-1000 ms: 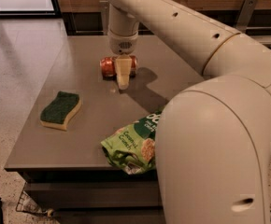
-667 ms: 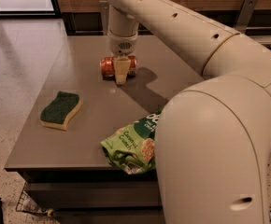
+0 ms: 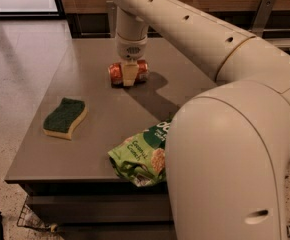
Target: Place coke can upright
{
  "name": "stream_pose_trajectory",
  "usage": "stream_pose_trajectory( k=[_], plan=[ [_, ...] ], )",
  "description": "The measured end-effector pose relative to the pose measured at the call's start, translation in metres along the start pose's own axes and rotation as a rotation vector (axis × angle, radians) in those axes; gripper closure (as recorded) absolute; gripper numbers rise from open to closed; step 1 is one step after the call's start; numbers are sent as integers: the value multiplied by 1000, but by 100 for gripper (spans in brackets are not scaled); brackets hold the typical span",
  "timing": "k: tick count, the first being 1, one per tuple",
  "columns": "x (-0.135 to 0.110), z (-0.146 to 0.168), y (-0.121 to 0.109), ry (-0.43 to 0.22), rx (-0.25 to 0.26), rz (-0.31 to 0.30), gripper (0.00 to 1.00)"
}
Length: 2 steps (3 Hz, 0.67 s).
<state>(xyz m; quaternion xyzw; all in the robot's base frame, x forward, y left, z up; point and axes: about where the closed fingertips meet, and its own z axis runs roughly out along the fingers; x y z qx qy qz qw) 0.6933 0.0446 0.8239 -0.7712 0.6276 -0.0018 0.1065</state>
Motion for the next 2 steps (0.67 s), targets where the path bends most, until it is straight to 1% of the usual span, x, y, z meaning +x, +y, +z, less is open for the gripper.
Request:
stream_pose_trajectory(
  k=[1,2],
  plan=[
    [0,2,0,0,-1,0,100],
    [1,0,-1,-6,0,-1,100]
  ],
)
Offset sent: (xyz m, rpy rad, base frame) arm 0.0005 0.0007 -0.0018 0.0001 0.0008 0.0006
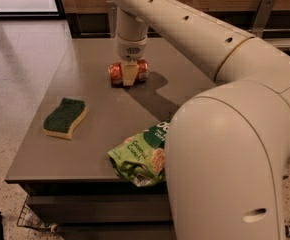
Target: Place coke can upright
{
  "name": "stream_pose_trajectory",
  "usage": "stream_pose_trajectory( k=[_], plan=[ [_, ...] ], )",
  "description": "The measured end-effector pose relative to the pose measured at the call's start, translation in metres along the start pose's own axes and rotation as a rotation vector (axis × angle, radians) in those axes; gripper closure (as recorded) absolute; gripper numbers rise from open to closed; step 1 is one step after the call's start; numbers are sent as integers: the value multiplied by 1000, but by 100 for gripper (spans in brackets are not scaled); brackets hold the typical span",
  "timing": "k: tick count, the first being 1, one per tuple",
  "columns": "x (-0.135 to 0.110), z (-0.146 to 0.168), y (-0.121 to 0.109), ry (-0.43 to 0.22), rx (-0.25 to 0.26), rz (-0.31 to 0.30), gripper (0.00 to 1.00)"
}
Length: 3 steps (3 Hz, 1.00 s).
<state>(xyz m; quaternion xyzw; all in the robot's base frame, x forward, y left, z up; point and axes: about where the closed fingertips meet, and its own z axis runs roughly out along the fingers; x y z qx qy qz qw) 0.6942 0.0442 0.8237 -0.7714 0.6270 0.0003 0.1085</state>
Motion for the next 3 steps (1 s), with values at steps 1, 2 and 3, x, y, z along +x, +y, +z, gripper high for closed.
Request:
stream_pose_trajectory(
  k=[1,2,3],
  plan=[
    [11,-10,-3,-56,12,-4,100],
    [34,-42,7,-149,13,32,100],
    [48,-63,21,-181,5,76,100]
  ],
)
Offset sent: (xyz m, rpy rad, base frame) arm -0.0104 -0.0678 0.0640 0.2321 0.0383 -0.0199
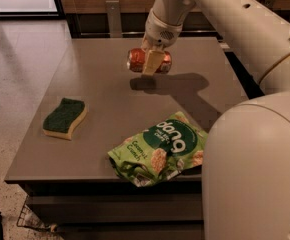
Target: Place coke can upright
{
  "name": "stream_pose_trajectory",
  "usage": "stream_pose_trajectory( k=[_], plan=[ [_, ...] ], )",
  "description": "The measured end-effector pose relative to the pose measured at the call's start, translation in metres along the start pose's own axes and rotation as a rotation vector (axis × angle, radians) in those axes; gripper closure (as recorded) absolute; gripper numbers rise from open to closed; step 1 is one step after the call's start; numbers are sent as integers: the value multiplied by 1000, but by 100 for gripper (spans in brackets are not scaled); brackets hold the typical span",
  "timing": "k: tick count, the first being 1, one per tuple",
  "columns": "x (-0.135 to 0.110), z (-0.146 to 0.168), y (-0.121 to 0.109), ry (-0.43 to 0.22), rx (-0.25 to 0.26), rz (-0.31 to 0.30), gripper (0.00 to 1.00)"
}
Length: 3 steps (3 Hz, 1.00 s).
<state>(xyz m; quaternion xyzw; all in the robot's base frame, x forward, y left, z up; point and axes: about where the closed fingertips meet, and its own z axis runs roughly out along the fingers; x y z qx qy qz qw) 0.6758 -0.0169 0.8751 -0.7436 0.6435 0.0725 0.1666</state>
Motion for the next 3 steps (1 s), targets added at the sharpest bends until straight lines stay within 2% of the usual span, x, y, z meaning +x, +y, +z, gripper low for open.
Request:
stream_pose_trajectory(
  k=[1,2,3],
  plan=[
    [7,-30,17,-111,42,67,100],
    [7,-46,13,-219,121,87,100],
    [6,-54,-1,-399,216,88,100]
  ],
)
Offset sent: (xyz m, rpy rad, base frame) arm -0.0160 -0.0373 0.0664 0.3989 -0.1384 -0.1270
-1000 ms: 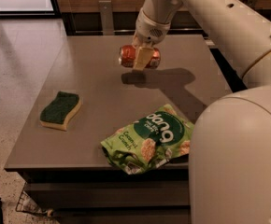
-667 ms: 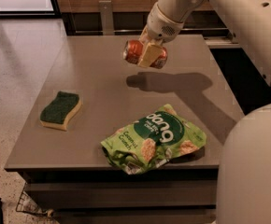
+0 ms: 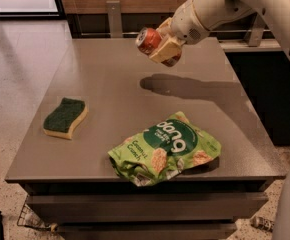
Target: Place coke can upright
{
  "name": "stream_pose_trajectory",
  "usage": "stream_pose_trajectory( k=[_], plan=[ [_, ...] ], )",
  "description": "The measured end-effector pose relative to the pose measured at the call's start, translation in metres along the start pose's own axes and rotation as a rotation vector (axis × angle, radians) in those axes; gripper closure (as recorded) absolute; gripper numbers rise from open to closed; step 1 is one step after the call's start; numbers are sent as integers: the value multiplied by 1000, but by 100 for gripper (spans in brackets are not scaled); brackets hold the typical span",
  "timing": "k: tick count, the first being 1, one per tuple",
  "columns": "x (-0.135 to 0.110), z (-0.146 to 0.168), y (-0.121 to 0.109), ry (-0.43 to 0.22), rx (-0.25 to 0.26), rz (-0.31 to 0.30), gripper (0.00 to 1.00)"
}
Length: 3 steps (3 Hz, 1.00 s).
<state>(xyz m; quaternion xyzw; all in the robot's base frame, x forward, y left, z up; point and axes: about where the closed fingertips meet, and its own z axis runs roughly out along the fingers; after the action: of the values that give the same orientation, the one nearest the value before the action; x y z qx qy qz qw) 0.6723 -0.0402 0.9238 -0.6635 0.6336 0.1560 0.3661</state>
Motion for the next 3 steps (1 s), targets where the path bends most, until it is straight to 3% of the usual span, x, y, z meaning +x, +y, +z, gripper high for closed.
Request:
stream_pose_trajectory(
  k=[1,2,3],
  plan=[
    [-6,1,-7,-191,80,4,100],
    [-19,2,-5,-429,182,28,100],
    [-33,-2,2,-512,193,30,100]
  ],
)
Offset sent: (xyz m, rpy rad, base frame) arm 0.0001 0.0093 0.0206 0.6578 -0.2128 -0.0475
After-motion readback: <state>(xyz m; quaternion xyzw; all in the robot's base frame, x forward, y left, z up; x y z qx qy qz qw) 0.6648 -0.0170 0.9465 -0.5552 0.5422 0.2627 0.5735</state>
